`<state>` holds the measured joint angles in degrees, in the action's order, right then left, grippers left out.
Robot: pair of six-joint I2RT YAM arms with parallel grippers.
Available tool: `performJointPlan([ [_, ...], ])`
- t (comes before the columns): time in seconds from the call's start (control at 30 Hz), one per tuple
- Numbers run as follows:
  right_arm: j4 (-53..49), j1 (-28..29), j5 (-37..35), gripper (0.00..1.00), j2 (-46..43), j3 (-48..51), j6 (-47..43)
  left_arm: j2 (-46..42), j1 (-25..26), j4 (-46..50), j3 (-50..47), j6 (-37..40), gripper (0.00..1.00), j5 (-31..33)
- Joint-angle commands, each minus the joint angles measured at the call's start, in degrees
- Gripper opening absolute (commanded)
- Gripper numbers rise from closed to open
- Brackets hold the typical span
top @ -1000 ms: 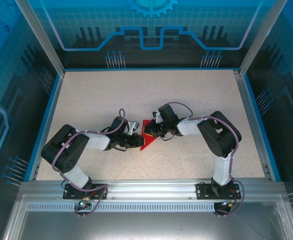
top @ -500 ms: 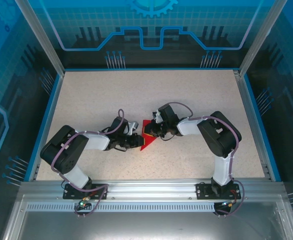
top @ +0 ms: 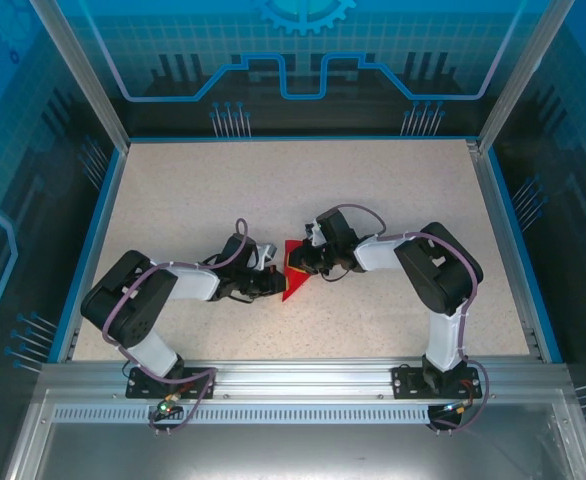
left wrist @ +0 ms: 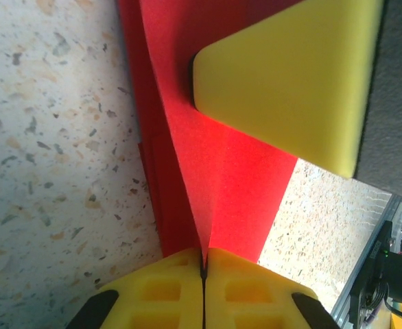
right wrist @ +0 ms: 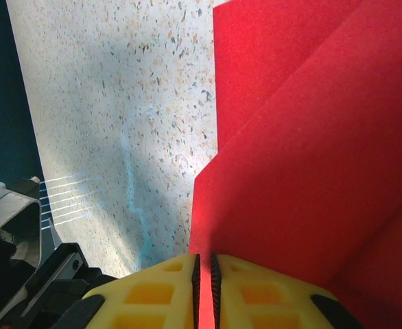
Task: Fold a paper plane with a square sheet of paper (pick it up from the middle)
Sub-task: Fourth fold the wing at the center of the table.
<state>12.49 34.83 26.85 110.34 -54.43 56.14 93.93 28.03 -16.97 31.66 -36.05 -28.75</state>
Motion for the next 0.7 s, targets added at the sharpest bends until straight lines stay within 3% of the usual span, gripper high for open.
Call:
performJointPlan([
  [0.0,-0.8,-0.9,-0.3,0.16,-0.9,0.4,0.1,1.5,0.4,-0.4,-1.4,0.9,0.05,-0.6],
  [0.33,-1.7,-0.5,0.9,0.17,-4.7,-0.2,-0.6,2.9,0.4,0.4,-1.1,2.4,0.04,-1.3],
  [0.67,-1.3,0.4,0.8,0.17,0.0,-2.1,-0.3,2.9,0.3,0.8,-0.9,2.6,0.05,-1.5],
])
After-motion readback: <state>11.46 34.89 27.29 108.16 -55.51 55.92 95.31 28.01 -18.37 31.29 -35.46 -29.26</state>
